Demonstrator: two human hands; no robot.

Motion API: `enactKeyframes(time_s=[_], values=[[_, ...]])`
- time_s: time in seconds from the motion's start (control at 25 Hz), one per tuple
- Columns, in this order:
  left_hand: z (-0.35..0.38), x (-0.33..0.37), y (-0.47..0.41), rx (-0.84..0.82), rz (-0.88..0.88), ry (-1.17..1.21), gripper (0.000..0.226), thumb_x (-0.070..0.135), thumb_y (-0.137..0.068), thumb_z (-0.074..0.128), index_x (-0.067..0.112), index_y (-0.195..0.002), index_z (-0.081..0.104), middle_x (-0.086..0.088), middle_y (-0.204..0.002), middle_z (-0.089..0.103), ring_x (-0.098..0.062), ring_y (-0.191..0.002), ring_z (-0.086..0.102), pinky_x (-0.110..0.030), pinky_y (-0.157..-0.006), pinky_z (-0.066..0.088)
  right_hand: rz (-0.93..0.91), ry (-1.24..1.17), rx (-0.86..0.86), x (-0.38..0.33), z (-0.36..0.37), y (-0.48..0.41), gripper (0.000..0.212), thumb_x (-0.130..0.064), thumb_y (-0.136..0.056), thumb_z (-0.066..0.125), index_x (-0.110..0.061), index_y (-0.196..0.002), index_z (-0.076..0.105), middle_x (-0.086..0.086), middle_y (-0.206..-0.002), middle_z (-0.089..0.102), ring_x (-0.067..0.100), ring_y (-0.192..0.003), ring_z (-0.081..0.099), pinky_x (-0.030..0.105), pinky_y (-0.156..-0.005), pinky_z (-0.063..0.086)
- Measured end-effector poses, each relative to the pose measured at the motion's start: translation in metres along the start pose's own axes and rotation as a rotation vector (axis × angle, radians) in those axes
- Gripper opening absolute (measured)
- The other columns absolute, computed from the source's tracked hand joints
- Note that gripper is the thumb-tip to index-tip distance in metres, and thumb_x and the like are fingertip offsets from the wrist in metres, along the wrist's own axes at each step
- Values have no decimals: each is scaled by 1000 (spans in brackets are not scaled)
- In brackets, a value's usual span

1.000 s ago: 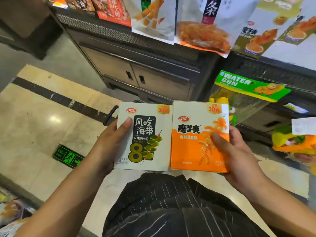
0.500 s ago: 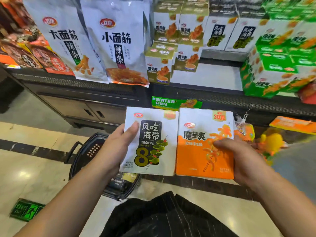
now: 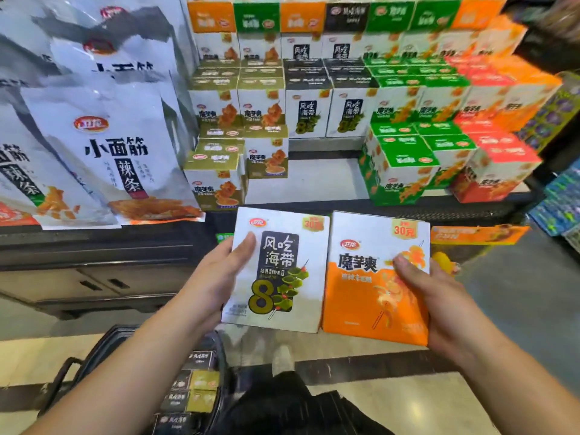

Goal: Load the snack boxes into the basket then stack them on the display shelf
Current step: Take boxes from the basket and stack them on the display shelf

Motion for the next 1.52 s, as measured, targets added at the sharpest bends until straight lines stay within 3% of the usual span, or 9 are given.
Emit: enactKeyframes(time_s=[0.24, 0.44, 0.64, 0.72, 0.84, 1.04, 1.2, 1.28, 1.52], values=[[25, 35, -108, -194, -46, 14, 49, 44, -84, 55, 18, -126, 57, -11, -113, 73, -37, -100, 70, -57, -86, 55, -66, -46, 74, -37, 2, -53, 86, -41, -53, 89, -21, -130, 55, 10, -112, 72, 32, -93, 72, 47, -66, 61], [39, 69, -195, -257, -4, -37, 32, 33, -101, 47, 23, -129, 56, -7, -113, 73, -34, -99, 71, -56, -85, 56, -82, -212, 140, -51, 12, -93, 51, -25, -80, 59, -15, -129, 56, 12, -109, 73, 29, -85, 74, 42, -60, 61], [55, 78, -283, -252, 15, 13, 45, 33, -83, 73, 21, -123, 57, -11, -133, 61, -36, -119, 60, -65, -98, 45, -79, -318, 270, -51, 13, -109, 47, -27, -79, 57, -18, -125, 58, 11, -106, 74, 29, -81, 74, 42, -55, 59], [66, 74, -316, -292, -2, 34, 45, 14, -92, 66, 13, -133, 49, -15, -132, 62, -38, -117, 61, -65, -96, 46, -87, -334, 296, -55, 10, -113, 44, -28, -77, 58, -17, -120, 59, 12, -103, 75, 30, -79, 74, 43, -52, 59], [84, 72, -349, -318, 31, -61, 51, -3, -93, 58, 5, -139, 39, -17, -128, 63, -32, -112, 64, -50, -91, 55, -100, -356, 320, -63, 4, -119, 49, -33, -69, 63, -18, -116, 61, 11, -100, 75, 29, -76, 74, 43, -51, 58], [108, 70, -376, -289, 73, -220, 61, -1, -90, 64, 11, -141, 33, -3, -120, 63, -24, -109, 63, -46, -93, 54, -109, -334, 321, -76, -13, -140, 50, -28, -78, 57, -16, -126, 56, 12, -107, 73, 31, -84, 74, 45, -57, 60], [120, 62, -398, -257, 107, -337, 73, 4, -90, 66, 17, -148, 23, -7, -142, 54, -26, -122, 56, -54, -102, 47, -119, -294, 310, -95, -25, -162, 52, -27, -80, 58, -16, -130, 53, 12, -110, 73, 32, -90, 73, 51, -67, 60], [126, 56, -404, -242, 113, -330, 73, 3, -92, 64, 20, -148, 21, -3, -141, 53, -26, -127, 52, -54, -105, 44, -119, -268, 305, -102, -34, -172, 52, -28, -82, 58, -17, -133, 51, 12, -113, 72, 35, -96, 71, 56, -75, 58], [139, 45, -422, -210, 165, -314, 73, 4, -91, 65, 33, -144, 23, 2, -139, 53, -24, -124, 54, -57, -103, 45, -80, -258, 283, -114, -57, -191, 55, -31, -79, 59, -21, -132, 52, 12, -110, 73, 35, -89, 73, 55, -71, 59]])
Point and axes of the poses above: each hand's wrist, its own y-axis away from the middle knuckle, its own z-axis out of the palm, x = y × z, the point moved 3 cm from there along -y, towards the middle knuckle
